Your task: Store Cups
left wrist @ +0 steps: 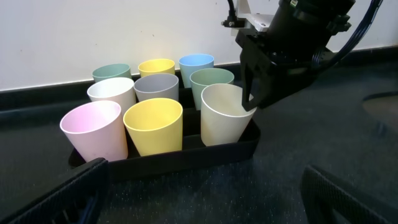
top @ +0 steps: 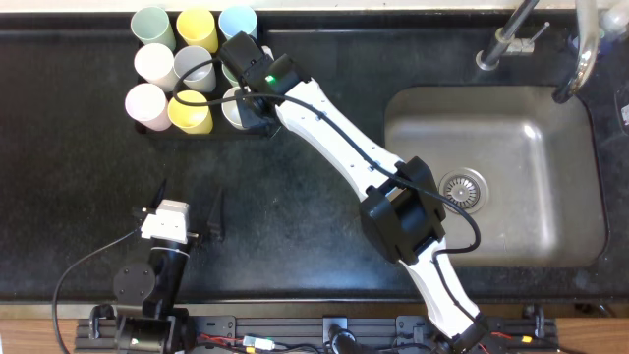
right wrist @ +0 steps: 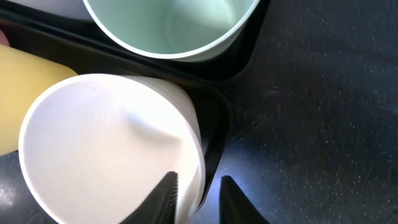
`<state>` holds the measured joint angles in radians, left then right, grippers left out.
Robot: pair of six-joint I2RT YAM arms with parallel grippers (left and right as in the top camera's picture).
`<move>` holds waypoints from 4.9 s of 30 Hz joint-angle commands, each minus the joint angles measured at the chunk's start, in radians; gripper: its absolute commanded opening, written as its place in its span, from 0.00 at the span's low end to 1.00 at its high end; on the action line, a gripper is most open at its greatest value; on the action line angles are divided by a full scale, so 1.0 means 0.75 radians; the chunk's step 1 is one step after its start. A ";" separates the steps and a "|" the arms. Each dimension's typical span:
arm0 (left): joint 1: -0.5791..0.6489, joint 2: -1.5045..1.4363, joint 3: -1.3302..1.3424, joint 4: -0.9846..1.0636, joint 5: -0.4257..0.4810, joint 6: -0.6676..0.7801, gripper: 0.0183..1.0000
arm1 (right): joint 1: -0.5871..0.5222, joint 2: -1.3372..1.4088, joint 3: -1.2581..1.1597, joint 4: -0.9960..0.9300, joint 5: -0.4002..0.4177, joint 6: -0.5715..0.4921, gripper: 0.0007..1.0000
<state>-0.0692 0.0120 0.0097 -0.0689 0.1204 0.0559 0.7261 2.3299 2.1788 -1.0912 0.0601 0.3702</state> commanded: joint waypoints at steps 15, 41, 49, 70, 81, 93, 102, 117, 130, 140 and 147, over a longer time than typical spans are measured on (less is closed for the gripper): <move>0.009 -0.013 -0.003 -0.006 0.013 0.016 1.00 | -0.224 -0.476 0.042 -0.043 -0.096 -0.334 0.60; 0.009 -0.013 -0.003 -0.006 0.013 0.016 1.00 | -0.803 -2.112 -1.465 0.502 -0.293 -0.749 1.00; 0.009 -0.013 -0.003 -0.006 0.013 0.016 1.00 | -0.804 -2.539 -1.966 0.863 -0.284 -0.729 1.00; 0.009 -0.013 -0.003 -0.006 0.013 0.016 1.00 | -0.804 -2.959 -2.868 1.795 -0.213 -0.315 1.00; 0.009 -0.013 -0.003 -0.006 0.013 0.016 1.00 | -0.803 -3.103 -2.899 1.486 -0.084 -0.569 1.00; 0.009 -0.013 -0.003 -0.006 0.013 0.016 1.00 | -0.803 -3.102 -2.899 1.359 0.020 -0.569 1.00; 0.009 -0.013 -0.003 -0.006 0.013 0.016 1.00 | -0.803 -3.102 -2.899 1.359 0.019 -0.569 1.00; 0.009 -0.013 -0.003 -0.006 0.013 0.016 1.00 | -0.803 -3.102 -2.899 1.359 0.019 -0.569 1.00; 0.009 -0.013 -0.003 -0.006 0.013 0.016 1.00 | -0.803 -3.102 -2.899 1.359 0.019 -0.569 1.00; 0.009 -0.013 -0.003 -0.006 0.013 0.016 1.00 | -0.803 -3.102 -2.899 1.359 0.019 -0.569 1.00; 0.009 -0.013 -0.003 -0.006 0.013 0.016 1.00 | -0.803 -3.102 -2.899 1.359 0.020 -0.569 1.00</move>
<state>-0.0692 0.0120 0.0097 -0.0689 0.1204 0.0559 0.1257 0.0147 0.0185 -0.0765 0.0673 -0.0532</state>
